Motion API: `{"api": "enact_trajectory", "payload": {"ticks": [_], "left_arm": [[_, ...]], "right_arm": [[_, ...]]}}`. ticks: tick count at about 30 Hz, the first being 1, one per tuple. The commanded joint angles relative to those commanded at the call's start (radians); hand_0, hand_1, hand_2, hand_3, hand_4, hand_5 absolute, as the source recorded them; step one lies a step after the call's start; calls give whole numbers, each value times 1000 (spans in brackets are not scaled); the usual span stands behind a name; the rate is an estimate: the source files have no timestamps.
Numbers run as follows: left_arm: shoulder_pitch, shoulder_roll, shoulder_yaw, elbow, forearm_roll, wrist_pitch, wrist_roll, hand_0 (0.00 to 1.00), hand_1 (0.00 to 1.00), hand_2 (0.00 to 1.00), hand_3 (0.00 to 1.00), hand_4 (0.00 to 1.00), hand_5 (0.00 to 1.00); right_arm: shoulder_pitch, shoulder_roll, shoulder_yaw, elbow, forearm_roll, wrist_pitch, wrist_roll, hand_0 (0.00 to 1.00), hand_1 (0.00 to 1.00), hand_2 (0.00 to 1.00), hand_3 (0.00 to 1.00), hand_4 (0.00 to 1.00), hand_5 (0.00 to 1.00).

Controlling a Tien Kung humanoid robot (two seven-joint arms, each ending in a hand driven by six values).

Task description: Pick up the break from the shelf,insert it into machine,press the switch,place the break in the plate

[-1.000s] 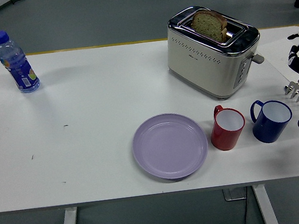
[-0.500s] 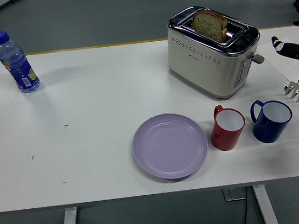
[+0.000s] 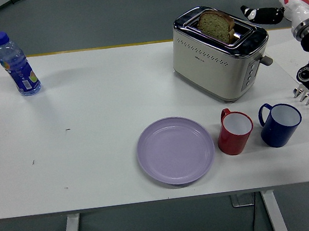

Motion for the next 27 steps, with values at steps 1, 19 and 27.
{"api": "enact_trajectory", "payload": {"ticks": [1,19,27], "left_arm": [[0,0,1,0,-1,0,0,676,648,700,652,469,938],[5,8,15,0,-13,2,-1,676,648,700,650,470,933],[2,13,16,0,-11,7,-1,677,644,698,651,473,931]], "right_arm": [[19,8,-14,-13,-3,12,-8,840,771,849,852,774,188],[241,198,-187,-308,-44,211,-136,836,764,830,853,777,199],[287,256,-205,-431,-90,214,-145,813,737,791,841,779,204]]}}
